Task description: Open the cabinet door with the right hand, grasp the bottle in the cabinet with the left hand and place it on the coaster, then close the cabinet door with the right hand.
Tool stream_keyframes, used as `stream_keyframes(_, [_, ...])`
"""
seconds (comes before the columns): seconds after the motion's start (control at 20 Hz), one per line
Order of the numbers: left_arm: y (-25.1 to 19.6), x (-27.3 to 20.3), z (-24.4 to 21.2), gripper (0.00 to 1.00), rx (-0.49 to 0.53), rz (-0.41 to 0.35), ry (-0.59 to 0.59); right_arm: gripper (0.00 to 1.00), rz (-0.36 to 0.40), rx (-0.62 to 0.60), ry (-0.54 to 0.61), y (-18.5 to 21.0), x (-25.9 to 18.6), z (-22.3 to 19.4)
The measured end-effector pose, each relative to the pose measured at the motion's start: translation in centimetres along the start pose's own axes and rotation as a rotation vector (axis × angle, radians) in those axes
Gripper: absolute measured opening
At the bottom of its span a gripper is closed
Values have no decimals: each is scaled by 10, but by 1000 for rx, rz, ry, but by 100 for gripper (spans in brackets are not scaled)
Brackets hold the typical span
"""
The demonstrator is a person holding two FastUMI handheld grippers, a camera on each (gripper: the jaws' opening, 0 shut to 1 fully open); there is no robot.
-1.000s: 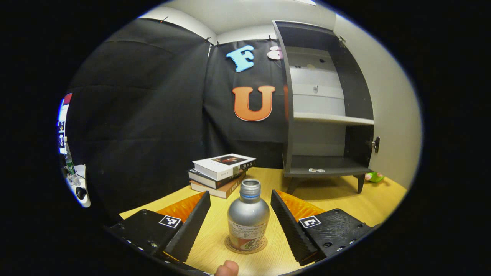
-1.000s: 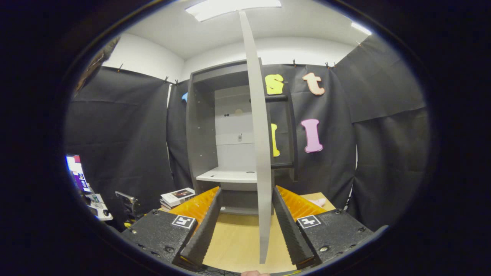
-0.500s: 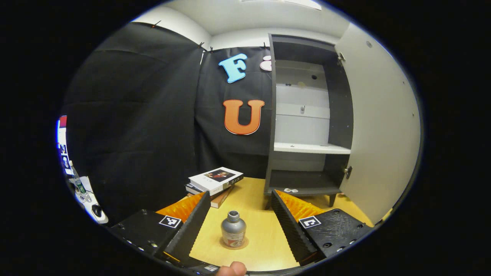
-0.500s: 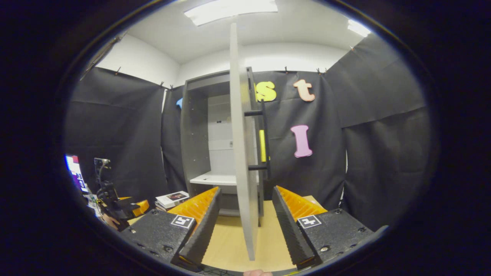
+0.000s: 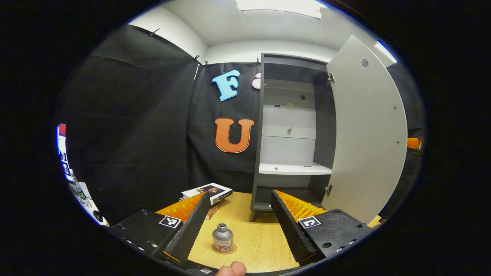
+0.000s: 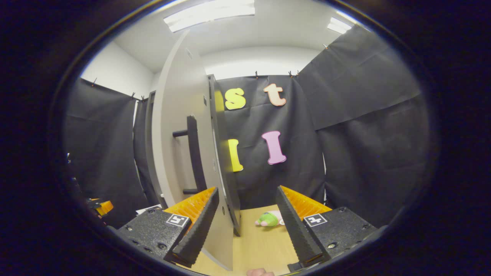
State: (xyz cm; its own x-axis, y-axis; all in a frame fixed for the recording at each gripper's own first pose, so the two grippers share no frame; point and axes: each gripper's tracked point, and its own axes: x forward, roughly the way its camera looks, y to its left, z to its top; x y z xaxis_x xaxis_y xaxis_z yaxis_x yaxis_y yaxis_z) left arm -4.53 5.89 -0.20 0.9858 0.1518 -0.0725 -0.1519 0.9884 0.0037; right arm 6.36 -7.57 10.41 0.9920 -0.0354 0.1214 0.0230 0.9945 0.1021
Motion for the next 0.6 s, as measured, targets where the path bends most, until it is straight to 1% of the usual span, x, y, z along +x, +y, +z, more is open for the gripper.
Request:
stream_keyframes(0.2, [-11,-3,2,95,17,-20,5,94,-2,-6,-5,1,19,-1])
stream_keyframes(0.3, [-16,-4,1,95,33,-27,7,94,-2,-12,2,2,24,-2])
stream_keyframes(0.4, [-24,-4,-1,95,56,-29,7,92,-5,-17,-5,2,24,0])
stream_keyframes(0.5, [-34,-3,-5,95,58,-49,12,94,18,-22,5,11,28,-1])
stream_keyframes(0.55, [-37,-3,-7,95,58,-58,16,92,22,-28,6,12,26,0])
stream_keyframes(0.6, [-39,-2,-8,95,60,-64,16,86,19,-39,7,13,26,0])
